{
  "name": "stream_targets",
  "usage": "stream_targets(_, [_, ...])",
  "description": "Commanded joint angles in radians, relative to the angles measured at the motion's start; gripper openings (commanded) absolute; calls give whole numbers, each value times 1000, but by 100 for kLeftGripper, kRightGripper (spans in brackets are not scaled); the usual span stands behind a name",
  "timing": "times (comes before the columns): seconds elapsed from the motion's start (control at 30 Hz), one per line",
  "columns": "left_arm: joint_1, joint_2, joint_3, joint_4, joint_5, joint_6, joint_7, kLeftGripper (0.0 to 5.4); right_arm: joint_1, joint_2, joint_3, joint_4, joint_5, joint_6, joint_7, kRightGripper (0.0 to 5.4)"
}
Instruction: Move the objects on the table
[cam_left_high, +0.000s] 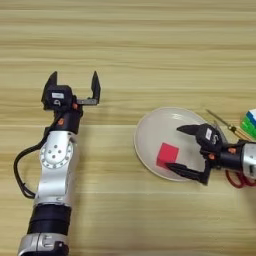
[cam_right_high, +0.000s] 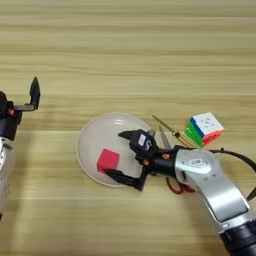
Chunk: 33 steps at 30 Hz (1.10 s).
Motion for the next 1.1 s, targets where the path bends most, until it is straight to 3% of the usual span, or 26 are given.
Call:
stream_targets(0.03, [3,-3,-5,-6,7,1,6,540,-17,-3,16,19,-24,27,-9,538])
stream_targets(0.37, [9,-4,-9,-10,7,1,9,540,-35,16,56,55,-76,54,-41,538])
stream_targets(1.1, [10,-5,-11,-7,8,-2,13,540,-43,49,71,50,-101,62,-63,311])
